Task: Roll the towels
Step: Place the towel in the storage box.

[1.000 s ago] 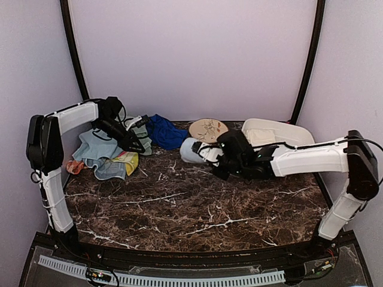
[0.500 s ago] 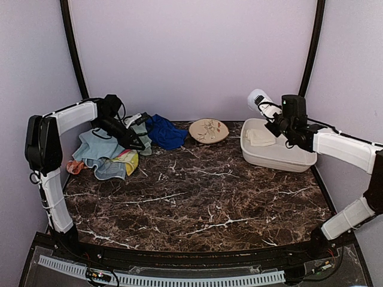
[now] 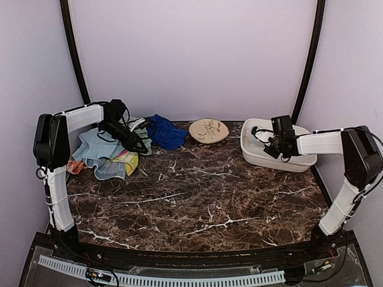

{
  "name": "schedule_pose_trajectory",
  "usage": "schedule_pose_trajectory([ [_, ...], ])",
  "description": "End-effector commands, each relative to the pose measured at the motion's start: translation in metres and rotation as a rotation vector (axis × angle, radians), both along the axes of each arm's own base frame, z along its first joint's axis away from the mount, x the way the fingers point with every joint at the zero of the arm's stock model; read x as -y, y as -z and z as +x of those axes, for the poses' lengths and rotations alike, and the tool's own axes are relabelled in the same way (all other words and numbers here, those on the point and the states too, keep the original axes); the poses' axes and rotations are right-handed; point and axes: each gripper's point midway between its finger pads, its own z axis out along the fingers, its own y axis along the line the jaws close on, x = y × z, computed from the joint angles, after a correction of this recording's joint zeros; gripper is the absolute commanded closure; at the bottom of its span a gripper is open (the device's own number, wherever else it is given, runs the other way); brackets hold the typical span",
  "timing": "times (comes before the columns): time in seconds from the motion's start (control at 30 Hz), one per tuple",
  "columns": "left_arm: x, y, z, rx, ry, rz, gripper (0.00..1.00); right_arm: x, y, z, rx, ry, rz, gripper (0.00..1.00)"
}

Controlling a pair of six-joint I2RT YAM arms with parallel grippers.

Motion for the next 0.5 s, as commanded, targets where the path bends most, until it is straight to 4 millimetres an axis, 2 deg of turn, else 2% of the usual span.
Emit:
schedule_pose_trajectory([
  [0.0,0.004,-0.009,0.012,0.027,-0.003,-0.008,0.55,-0.007,0.021,0.007,-0.046,-0.061,0.021,1.0],
  [0.17,0.003,-0.004,0.022,0.038,-0.007,0.009,0.56,-0.011,0.036,0.01,-0.086,-0.107,0.053,1.0],
  [0.23,0.003,-0.003,0.026,0.036,-0.01,0.012,0.56,-0.011,0.048,0.014,-0.132,-0.106,0.068,0.98],
  [0.3,0.004,-0.003,0.031,0.039,-0.013,0.012,0.56,-0.008,0.054,0.02,-0.158,-0.084,0.073,0.76],
  [0.33,0.005,-0.003,0.033,0.041,-0.014,0.014,0.56,-0.008,0.054,0.022,-0.155,-0.088,0.068,0.7],
  [0.47,0.005,-0.005,0.039,0.047,-0.013,0.021,0.56,-0.006,0.051,0.023,-0.137,-0.093,0.051,0.57],
])
